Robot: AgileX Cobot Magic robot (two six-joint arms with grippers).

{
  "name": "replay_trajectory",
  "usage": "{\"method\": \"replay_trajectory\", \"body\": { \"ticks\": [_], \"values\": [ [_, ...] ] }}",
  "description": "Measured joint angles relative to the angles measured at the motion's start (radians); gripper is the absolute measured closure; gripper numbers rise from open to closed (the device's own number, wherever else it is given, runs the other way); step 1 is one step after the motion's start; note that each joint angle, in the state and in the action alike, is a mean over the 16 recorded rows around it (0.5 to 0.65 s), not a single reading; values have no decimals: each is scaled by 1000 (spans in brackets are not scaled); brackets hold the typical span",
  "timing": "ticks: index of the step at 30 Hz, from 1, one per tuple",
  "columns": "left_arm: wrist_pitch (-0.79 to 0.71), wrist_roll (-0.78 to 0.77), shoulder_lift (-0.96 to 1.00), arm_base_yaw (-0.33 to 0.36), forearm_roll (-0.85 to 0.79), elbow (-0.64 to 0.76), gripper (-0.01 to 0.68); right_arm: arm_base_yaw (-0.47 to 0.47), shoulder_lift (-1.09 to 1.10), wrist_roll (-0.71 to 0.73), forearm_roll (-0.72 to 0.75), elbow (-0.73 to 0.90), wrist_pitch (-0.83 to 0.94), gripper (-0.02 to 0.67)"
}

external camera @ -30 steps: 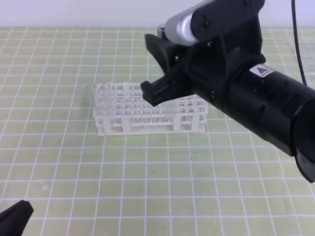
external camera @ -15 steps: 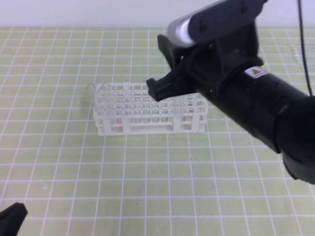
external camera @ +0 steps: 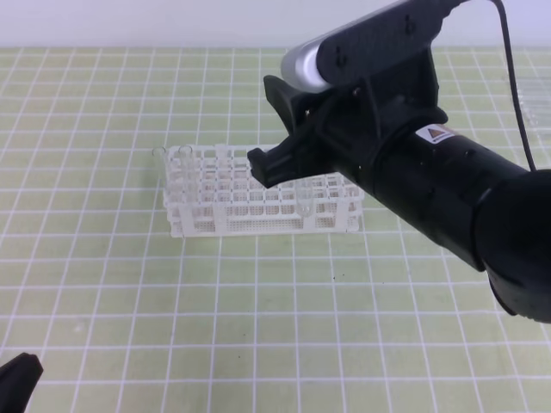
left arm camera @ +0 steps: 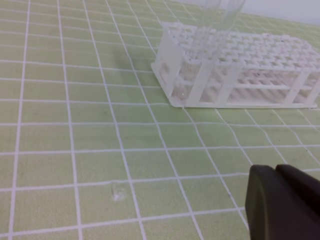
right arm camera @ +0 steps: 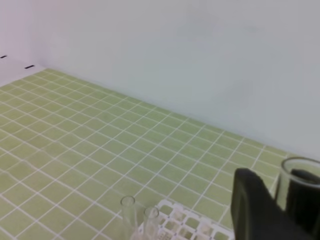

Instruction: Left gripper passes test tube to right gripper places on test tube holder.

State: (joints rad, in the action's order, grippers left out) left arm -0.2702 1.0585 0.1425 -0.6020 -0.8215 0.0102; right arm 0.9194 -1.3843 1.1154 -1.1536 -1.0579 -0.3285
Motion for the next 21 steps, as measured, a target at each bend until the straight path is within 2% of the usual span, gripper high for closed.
{"method": "replay_trajectory", "body": {
  "ticks": [21],
  "values": [
    [1,1,2,0,-13,5,673,-1,0,-3,4,0,-1,640]
  ]
}}
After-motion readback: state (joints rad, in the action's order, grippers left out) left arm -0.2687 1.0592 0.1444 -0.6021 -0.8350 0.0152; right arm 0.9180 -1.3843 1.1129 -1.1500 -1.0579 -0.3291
